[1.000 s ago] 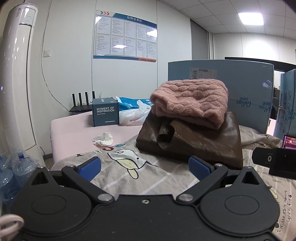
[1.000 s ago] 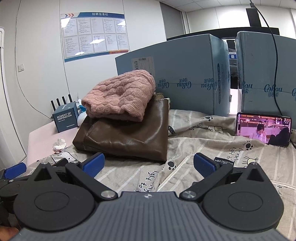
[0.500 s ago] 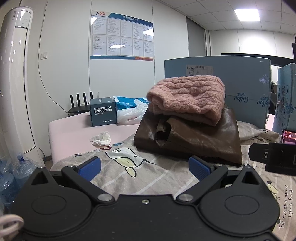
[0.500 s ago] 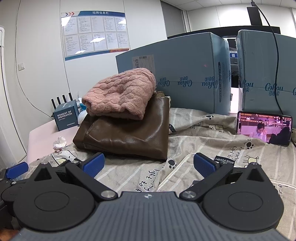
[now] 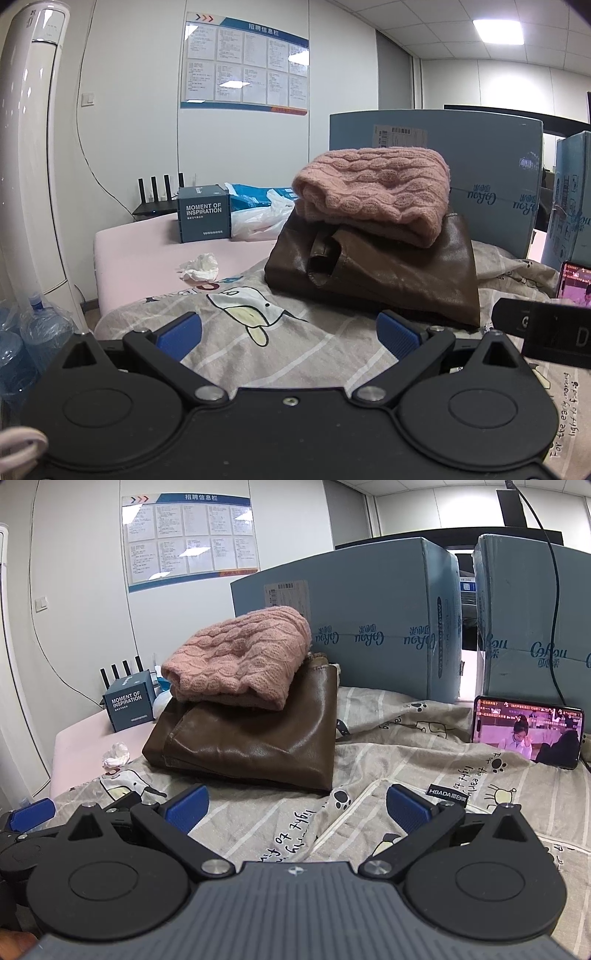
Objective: Fold clothes
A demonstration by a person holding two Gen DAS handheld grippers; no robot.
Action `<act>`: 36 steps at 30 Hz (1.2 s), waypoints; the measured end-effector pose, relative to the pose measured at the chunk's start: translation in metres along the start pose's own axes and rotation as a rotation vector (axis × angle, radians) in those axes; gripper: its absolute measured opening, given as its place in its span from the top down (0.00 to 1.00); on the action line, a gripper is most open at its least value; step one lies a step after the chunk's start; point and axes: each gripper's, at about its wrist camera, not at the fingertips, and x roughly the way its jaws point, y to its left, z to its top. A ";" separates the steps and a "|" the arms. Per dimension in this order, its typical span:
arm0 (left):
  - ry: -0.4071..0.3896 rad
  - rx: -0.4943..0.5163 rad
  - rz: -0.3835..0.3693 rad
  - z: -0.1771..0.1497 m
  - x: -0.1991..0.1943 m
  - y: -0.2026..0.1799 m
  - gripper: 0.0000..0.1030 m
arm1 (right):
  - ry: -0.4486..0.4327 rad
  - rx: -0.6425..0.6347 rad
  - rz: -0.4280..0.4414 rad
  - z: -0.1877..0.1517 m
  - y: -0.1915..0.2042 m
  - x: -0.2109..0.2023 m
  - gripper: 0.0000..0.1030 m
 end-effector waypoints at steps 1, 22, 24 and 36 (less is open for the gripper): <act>0.001 0.000 0.001 0.000 0.001 0.000 0.00 | 0.002 0.000 0.000 0.000 0.000 0.000 0.00; -0.010 0.010 -0.001 0.004 -0.003 -0.001 0.00 | 0.026 0.010 -0.013 -0.002 -0.003 0.005 0.00; -0.009 0.012 0.000 0.005 -0.002 -0.002 0.00 | 0.028 0.010 -0.013 -0.001 -0.003 0.005 0.00; -0.008 0.014 0.000 0.004 -0.002 -0.002 0.00 | 0.038 0.011 -0.016 -0.002 -0.004 0.006 0.00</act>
